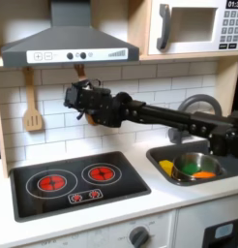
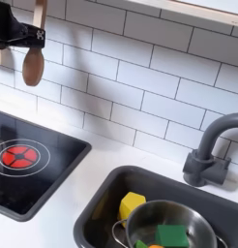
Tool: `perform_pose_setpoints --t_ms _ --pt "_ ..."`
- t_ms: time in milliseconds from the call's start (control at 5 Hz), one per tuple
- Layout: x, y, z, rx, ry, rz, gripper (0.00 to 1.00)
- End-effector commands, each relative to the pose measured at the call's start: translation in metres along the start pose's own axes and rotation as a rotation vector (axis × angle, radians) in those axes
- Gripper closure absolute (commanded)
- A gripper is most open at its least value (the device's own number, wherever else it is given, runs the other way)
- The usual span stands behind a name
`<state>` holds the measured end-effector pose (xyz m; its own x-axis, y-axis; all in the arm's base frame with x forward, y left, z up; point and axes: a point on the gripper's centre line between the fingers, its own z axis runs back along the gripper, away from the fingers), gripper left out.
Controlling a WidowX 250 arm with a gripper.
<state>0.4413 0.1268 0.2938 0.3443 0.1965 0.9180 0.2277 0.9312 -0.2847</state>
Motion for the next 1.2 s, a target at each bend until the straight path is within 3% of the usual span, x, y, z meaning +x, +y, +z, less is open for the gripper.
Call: perform_pose_setpoints --t_ms 0,1000 --pt "0.0007 -0.0007 -0.003 -0.001 0.002 -0.001 1.0" --pt "-0.0009 -0.0012 -0.0118 -0.015 0.023 0.006 1.0"
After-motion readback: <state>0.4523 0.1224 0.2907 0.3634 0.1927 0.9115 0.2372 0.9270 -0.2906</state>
